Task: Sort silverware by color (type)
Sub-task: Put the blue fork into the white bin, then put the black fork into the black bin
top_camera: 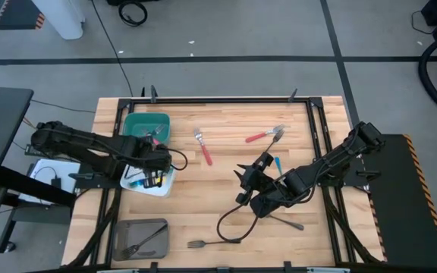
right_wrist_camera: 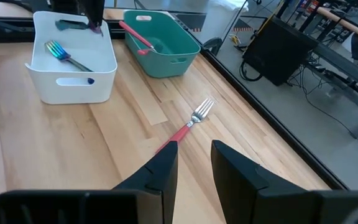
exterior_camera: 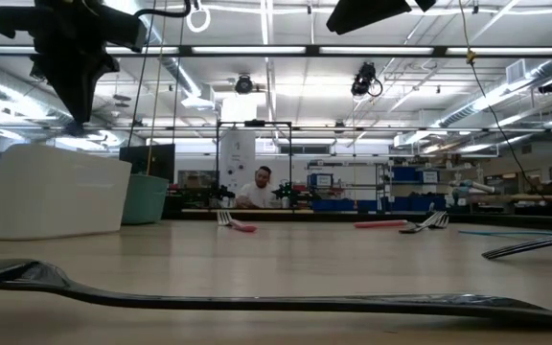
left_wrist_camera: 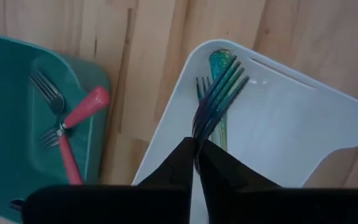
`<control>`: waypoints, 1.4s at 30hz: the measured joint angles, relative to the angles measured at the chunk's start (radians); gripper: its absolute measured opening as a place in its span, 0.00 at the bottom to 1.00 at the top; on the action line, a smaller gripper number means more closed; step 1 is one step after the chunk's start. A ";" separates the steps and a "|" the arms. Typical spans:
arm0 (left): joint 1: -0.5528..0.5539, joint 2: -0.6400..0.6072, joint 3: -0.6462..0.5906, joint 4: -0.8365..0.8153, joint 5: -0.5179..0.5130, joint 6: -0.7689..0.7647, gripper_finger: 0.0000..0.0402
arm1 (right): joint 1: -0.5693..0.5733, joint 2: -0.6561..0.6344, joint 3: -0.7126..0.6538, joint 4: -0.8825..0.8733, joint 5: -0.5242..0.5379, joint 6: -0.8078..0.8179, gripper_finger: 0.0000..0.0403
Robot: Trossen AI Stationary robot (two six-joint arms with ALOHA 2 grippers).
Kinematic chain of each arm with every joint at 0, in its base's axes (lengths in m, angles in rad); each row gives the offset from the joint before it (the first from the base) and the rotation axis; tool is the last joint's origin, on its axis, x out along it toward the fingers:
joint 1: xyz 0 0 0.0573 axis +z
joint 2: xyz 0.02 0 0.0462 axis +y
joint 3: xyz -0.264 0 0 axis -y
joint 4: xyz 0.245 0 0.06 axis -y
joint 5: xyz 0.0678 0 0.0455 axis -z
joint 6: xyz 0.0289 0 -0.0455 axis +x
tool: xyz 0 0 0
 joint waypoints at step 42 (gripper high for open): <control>-0.226 0.348 0.001 1.055 0.383 -0.034 0.29 | 0.010 0.000 0.001 -0.010 -0.060 0.105 0.26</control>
